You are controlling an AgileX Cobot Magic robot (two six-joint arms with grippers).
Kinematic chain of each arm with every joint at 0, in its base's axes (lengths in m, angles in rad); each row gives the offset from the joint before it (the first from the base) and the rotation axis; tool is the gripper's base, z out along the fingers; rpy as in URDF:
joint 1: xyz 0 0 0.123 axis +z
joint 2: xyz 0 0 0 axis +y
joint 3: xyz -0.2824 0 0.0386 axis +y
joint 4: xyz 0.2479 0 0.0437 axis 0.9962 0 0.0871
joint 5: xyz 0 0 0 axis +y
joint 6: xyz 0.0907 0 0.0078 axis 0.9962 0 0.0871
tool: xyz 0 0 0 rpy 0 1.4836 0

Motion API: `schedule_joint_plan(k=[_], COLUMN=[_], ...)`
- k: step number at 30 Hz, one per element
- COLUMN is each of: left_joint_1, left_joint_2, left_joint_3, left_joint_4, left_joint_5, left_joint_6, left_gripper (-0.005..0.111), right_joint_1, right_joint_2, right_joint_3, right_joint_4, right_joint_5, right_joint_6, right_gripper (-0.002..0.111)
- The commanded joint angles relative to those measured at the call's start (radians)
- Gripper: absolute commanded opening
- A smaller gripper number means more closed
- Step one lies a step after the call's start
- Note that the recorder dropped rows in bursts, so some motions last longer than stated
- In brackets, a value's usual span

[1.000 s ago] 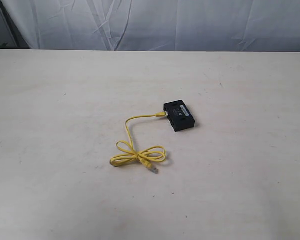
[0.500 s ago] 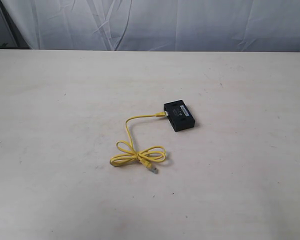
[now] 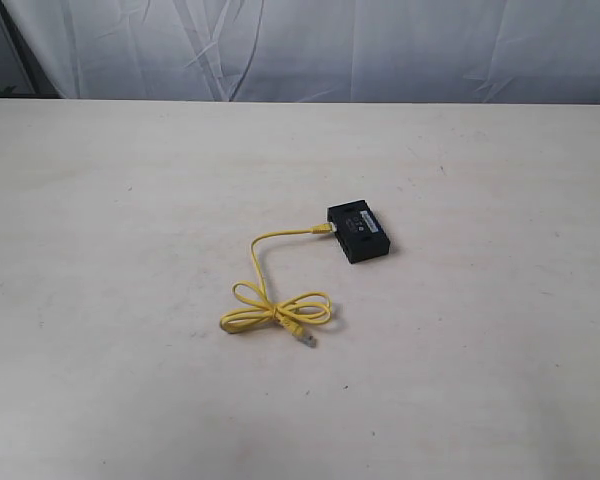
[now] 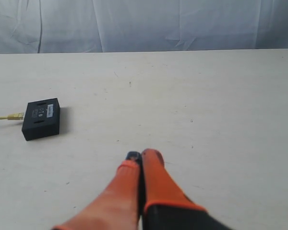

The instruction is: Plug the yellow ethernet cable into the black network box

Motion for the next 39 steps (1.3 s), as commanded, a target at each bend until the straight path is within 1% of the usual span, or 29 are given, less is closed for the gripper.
schedule_joint_plan(k=[1,12,17,21,24,26,31,34,37,39], left_joint_1=[0.001,0.001,0.008,0.053,0.070,0.070,0.070,0.070,0.070,0.070], left_joint_2=[-0.065,-0.277,-0.332,-0.363,-0.379,-0.399,-0.475,-0.514,-0.529,-0.529], left_joint_3=[0.007,0.007,0.009,0.063,0.128,0.169,0.282,0.347,0.400,0.424], left_joint_4=[0.014,0.006,0.006,0.004,0.000,0.000,-0.026,-0.041,-0.048,-0.048], left_joint_5=[-0.012,-0.012,-0.012,-0.026,-0.040,-0.081,-0.264,-0.350,-0.392,-0.390], left_joint_6=[-0.002,-0.002,-0.004,-0.004,-0.005,-0.005,-0.005,-0.005,-0.005,-0.005], left_gripper=[0.000,0.000,0.000,0.000,0.000,0.000,0.000,0.000,0.000,0.000], right_joint_1=[0.000,0.000,0.000,0.000,0.000,0.000,0.000,0.000,0.000,0.000], right_joint_2=[-0.005,-0.005,-0.005,-0.005,-0.005,-0.005,-0.005,-0.005,-0.005,-0.005], right_joint_3=[0.001,0.001,0.001,0.001,0.001,0.001,0.001,0.001,0.001,0.001], right_joint_4=[-0.004,-0.004,-0.004,-0.002,-0.002,-0.002,-0.002,-0.002,-0.002,-0.002], right_joint_5=[-0.005,-0.005,-0.009,-0.009,-0.009,-0.009,-0.009,-0.009,-0.009,-0.009], right_joint_6=[-0.005,-0.005,-0.005,-0.005,-0.005,-0.005,-0.005,-0.005,-0.005,-0.005], right_gripper=[-0.001,-0.001,-0.001,-0.001,-0.001,-0.001,-0.001,-0.001,-0.001,-0.001])
